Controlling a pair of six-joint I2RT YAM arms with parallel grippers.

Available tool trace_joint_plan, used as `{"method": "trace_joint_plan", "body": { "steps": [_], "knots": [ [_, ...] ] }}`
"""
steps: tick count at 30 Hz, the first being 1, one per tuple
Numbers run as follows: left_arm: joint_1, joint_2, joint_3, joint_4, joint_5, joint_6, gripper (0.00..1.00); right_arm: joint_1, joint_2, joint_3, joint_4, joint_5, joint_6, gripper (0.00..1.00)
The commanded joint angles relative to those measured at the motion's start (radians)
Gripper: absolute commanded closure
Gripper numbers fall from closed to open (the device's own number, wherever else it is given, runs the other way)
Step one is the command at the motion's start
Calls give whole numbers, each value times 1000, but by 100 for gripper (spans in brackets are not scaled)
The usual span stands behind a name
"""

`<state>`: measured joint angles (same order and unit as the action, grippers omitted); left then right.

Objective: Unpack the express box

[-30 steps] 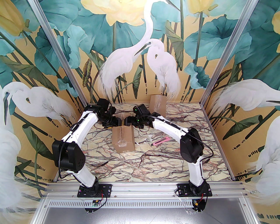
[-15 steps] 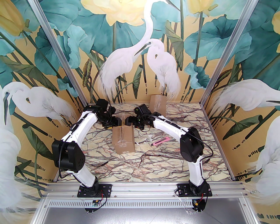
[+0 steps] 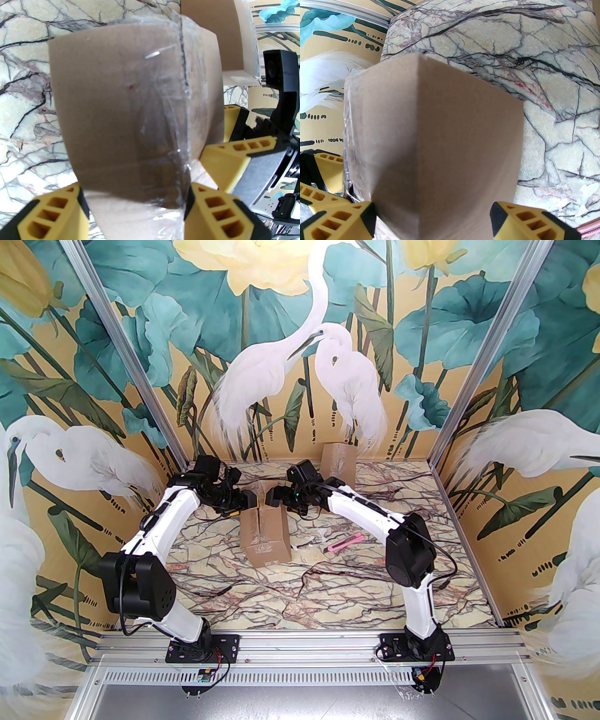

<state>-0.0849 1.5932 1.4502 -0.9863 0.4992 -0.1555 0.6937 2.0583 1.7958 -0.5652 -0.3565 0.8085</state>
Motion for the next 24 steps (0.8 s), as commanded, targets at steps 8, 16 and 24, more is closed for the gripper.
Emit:
{"method": "trace_joint_plan", "body": {
  "steps": [8, 16, 24],
  "knots": [
    [14, -142, -7, 134, 234, -18, 59, -35, 104, -33, -167, 137, 27, 13],
    [20, -150, -45, 182, 286, -34, 60, -37, 98, -26, -171, 150, 21, 13],
    [28, -148, -71, 200, 353, -38, 60, -42, 55, -36, -141, 171, 11, 13]
  ]
}}
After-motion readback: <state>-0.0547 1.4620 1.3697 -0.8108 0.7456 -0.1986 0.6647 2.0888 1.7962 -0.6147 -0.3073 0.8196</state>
